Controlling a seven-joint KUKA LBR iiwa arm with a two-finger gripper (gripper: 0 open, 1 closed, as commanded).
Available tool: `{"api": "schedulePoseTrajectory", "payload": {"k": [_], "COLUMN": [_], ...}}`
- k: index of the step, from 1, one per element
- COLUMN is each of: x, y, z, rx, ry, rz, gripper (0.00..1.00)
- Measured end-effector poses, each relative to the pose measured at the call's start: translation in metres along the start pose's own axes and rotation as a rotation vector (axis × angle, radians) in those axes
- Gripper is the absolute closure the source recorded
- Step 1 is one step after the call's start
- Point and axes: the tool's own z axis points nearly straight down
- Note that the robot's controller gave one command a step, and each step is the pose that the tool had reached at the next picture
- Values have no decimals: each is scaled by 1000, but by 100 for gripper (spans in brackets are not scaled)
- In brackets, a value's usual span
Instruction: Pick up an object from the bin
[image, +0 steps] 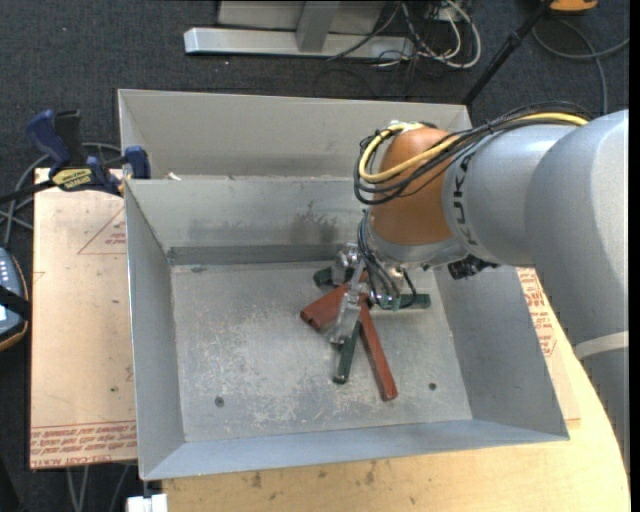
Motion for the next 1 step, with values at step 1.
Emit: {"api": "schedulePoseTrajectory", "payload": {"k": [1], "x": [57], "y": [11], "z": [-1], "rx": [-3], "ry": [-5], "rz": [-274], "gripper": [0]}}
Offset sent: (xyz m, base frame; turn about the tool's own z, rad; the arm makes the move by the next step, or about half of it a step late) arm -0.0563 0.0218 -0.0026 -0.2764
